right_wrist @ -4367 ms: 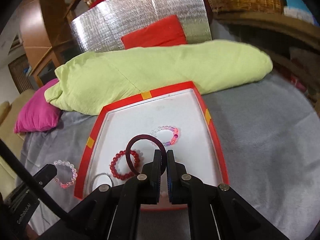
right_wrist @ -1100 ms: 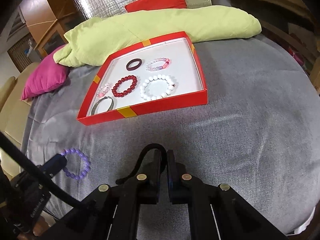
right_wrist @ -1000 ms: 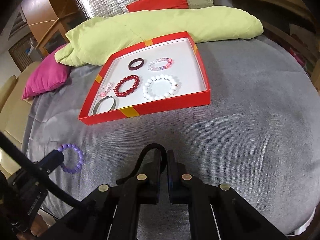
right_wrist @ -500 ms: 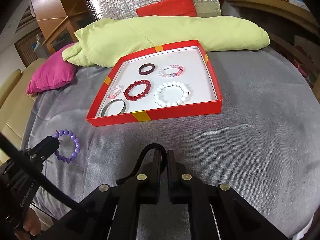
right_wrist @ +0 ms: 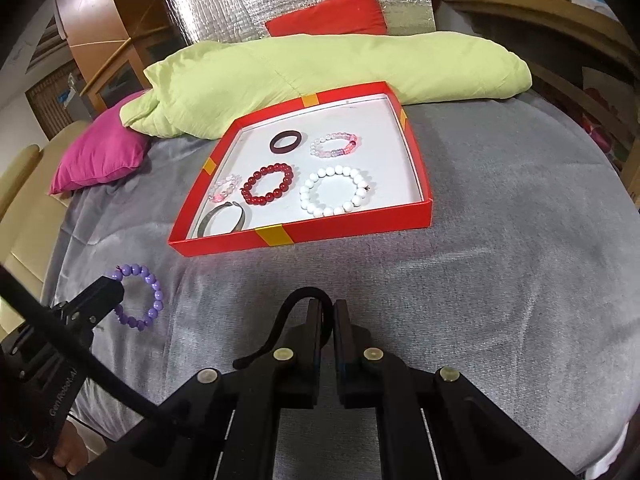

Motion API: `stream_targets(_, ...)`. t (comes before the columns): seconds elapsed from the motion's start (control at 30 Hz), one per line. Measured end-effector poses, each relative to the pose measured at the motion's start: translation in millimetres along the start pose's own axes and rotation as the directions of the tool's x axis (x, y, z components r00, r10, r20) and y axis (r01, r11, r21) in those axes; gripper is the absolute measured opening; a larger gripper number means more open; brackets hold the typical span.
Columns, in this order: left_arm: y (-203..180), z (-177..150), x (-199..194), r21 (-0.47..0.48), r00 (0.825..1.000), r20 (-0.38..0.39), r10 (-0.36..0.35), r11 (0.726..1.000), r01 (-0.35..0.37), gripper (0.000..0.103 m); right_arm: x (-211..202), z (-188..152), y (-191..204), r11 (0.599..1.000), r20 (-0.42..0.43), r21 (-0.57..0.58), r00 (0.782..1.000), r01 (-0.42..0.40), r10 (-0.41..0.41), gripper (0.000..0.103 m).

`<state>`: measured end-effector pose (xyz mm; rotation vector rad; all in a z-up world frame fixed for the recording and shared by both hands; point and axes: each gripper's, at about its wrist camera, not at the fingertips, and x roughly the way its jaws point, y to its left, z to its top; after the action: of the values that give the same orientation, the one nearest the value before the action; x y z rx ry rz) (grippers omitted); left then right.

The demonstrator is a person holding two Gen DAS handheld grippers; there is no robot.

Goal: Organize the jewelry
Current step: 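Hold the purple bracelet in the left tool while the right tool holds the black hair tie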

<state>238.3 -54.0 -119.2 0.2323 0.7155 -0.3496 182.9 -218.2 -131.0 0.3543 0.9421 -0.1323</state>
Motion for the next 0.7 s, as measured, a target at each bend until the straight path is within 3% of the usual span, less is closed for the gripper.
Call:
stream_targets(0.43,-10,2,3,0.015,1.0,0.001,0.005,1.0,-0.005,0.009,-2,1,-9,1.0,-0.002,0.019,1.0,0.003,-0.003,0.006)
stream_targets(0.7,-6,0,3,0.02,1.0,-0.003,0.026,0.999,-0.026,0.009,6,0,-15,0.999,-0.046,0.051,0.999,0.013,-0.011,0.006)
